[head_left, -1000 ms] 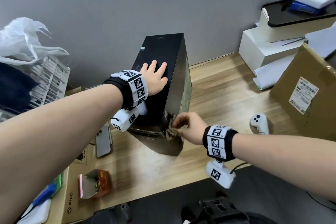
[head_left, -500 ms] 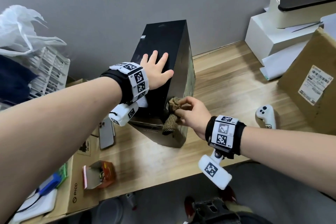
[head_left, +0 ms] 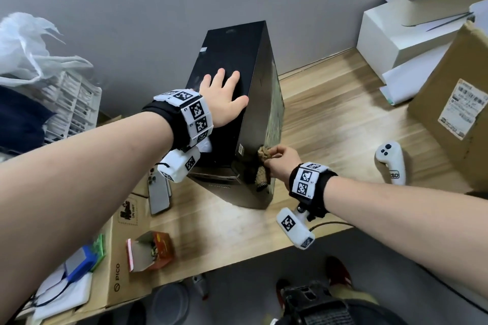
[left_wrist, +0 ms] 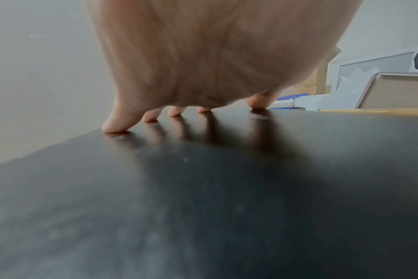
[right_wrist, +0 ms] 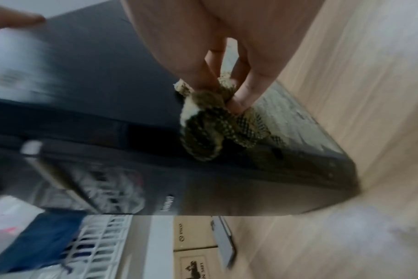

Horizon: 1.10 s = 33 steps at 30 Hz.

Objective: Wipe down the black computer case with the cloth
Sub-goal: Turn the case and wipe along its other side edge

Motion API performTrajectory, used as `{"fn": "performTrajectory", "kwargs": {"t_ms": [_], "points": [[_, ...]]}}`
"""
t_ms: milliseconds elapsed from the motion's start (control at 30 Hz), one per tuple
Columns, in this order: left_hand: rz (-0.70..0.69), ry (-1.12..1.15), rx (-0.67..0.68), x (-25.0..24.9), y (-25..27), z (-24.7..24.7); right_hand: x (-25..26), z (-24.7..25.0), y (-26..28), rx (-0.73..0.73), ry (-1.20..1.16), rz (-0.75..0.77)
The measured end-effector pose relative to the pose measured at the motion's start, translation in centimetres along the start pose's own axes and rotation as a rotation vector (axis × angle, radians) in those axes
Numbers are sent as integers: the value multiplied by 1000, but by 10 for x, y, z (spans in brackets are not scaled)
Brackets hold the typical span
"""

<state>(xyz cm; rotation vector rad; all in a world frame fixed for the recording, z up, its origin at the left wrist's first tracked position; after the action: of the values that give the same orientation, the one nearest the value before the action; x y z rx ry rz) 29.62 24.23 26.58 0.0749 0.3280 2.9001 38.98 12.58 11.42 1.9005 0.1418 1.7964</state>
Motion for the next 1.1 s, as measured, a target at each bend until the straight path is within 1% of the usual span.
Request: {"fn": "performTrajectory", "kwargs": {"t_ms": [67, 133, 200, 267, 333, 400, 467, 533, 633, 733, 800, 900, 1000, 1067, 1100], "points": [[9, 21, -12, -3, -1, 1, 20, 2, 3, 20, -48, 80], [15, 30, -23, -4, 0, 1, 42, 4, 10, 63, -145, 150], [15, 23, -23, -4, 0, -1, 52, 3, 17, 110, -255, 147], [17, -10, -16, -4, 0, -4, 44, 4, 17, 120, -326, 127], [18, -47, -10, -3, 0, -6, 32, 3, 18, 113, -329, 156], [21, -53, 1, -3, 0, -7, 19, -1, 16, 65, -319, 178], [17, -62, 7, -4, 0, -7, -3, -7, 8, -33, -276, 138], [19, -77, 15, -6, 0, -7, -35, -13, -7, -110, -171, 31], [26, -80, 31, -6, 1, -6, -76, -19, -27, -102, -15, -121], [25, -82, 28, -7, 2, -4, -100, -20, -46, -80, 64, -234], [30, -87, 31, -7, 3, -4, -104, -18, -53, -64, 116, -260], [26, -84, 44, -7, 4, -3, -114, -12, -64, -80, 171, -261], [23, -81, 52, -9, 4, -2, -116, -12, -68, -64, 166, -271], [27, -81, 57, -10, 4, -1, -107, -13, -65, -75, 116, -213], [31, -82, 59, -10, 5, 0, -99, -15, -63, -90, 71, -152]]}}
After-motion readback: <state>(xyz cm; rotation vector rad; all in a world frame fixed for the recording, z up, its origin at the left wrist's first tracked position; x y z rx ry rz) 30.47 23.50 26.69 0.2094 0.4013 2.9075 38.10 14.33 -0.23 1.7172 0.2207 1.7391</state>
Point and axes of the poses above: each hand's wrist, its own y-axis away from the middle knuckle, its own z-axis out of the back of the hand, x = y × z, the point moved 3 cm from there along -y, towards the middle knuckle, and after that the axes turned 7 degrees about z, right-handed, at the moved point
